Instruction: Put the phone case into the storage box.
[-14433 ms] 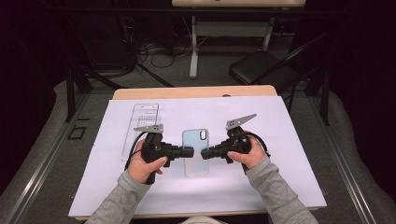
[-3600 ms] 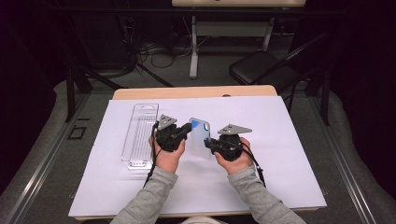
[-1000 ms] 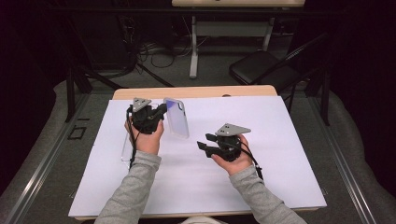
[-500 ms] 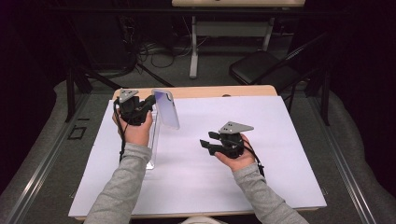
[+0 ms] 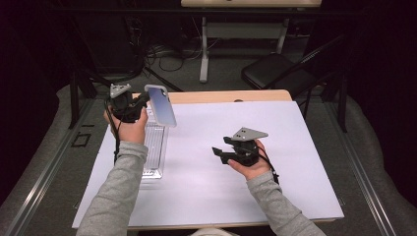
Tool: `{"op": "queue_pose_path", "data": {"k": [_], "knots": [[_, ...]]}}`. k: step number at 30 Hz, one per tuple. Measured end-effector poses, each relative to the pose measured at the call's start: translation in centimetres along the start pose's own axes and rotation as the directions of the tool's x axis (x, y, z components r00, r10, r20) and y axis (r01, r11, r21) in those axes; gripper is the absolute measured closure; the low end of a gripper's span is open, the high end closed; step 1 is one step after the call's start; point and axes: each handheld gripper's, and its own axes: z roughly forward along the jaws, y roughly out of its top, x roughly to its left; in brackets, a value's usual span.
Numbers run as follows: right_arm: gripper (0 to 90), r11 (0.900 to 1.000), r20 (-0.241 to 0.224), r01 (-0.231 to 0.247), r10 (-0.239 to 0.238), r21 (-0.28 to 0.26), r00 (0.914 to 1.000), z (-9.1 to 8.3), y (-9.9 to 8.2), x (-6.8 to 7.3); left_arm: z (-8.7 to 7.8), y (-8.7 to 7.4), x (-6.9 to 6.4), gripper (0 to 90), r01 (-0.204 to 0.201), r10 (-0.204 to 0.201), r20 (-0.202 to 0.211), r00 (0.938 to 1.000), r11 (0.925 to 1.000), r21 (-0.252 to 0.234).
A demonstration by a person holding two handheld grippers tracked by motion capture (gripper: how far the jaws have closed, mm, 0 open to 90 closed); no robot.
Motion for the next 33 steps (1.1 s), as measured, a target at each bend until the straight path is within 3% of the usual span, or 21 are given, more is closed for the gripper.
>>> {"op": "queue_pose_path", "data": {"k": [4, 13, 17, 21, 24, 33], "knots": [[36.6, 0.9998, -0.012, -0.018, 0.018, -0.008, 0.9998, 0.0, 0.0, 0.0, 0.3, 0.6, 0.8, 88.5, 0.004, -0.004, -0.03, 0.9995, 1.0, -0.004], [18.5, 0.9999, 0.023, -0.012, 0.012, -0.009, 0.9997, -0.3, 0.0, 0.0, 1.0, 1.2, 2.5, 88.5, 0.014, -0.015, -0.1, 0.9949, 0.9998, -0.01], [16.1, 0.9995, 0.026, -0.027, 0.027, -0.02, 0.9993, -0.7, -0.1, -0.1, 1.4, 1.3, 2.9, 88.5, 0.014, -0.016, -0.125, 0.992, 0.9998, -0.01], [14.5, 0.9995, 0.06, -0.032, 0.032, -0.01, 0.9977, -0.9, -0.2, -0.3, 1.9, 1.3, 3.2, 88.5, 0.01, -0.011, -0.152, 0.9883, 0.9999, -0.004], [14.0, 0.9979, 0.059, -0.06, 0.061, -0.022, 0.9964, -1.2, -0.4, -0.5, 2.4, 1.3, 3.3, 88.5, 0.007, -0.007, -0.172, 0.985, 1.0, -0.005], [10.5, 0.9952, 0.077, -0.089, 0.092, -0.041, 0.9927, -2.0, -0.8, -1.0, 3.6, 1.0, 3.8, 88.5, 0.002, -0.002, -0.214, 0.9769, 1.0, -0.002]]}}
